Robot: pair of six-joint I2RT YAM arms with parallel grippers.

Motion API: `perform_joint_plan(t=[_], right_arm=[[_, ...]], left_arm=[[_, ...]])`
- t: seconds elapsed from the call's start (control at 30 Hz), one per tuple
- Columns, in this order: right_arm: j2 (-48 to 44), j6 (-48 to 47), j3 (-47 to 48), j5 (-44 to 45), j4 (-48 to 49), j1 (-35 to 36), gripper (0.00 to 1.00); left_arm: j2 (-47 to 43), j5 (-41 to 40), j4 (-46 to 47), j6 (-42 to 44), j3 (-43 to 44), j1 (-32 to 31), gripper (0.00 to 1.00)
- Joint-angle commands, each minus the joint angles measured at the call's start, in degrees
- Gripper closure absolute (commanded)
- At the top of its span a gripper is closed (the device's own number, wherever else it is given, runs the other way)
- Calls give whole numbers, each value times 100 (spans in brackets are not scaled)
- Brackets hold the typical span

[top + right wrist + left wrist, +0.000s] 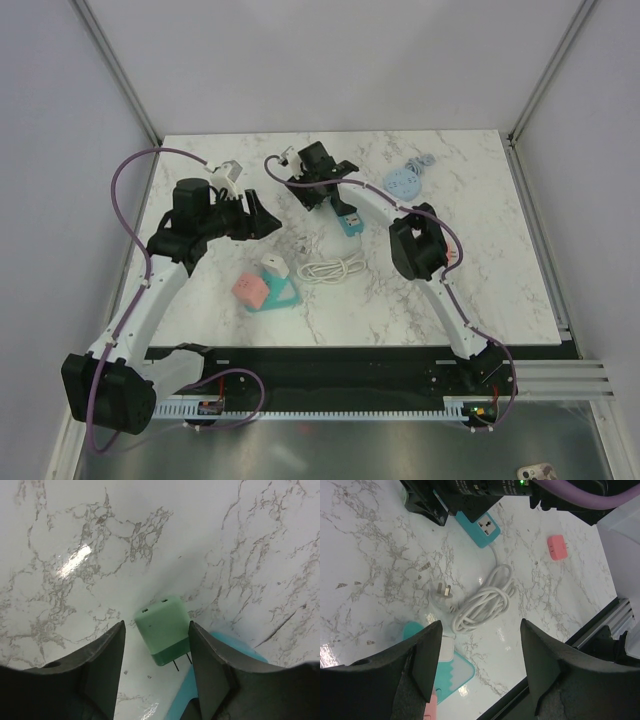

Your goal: Insert the plug

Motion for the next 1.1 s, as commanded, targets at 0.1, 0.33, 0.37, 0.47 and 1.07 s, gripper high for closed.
perform_joint_plan(t=[0.1,0.33,0.37,0.47,1.07], right_arm=[[-84,531,-94,-935,-360,27,42],[-532,1225,-885,-654,-377,291,44],[-550,1418,-903,-567,-429,326,43],[-612,1806,-833,-601,-623,361,43],[-849,1315,-1035,330,-395,458,30]], left_arm=[[-36,-19,240,4,-25,65,30],[-54,60,275,-40,-43,109,30],[-45,77,275,-40,-43,109,30],[-71,77,293,-48,-51,127,30],[-98,33,319,-48,-78,153,31]])
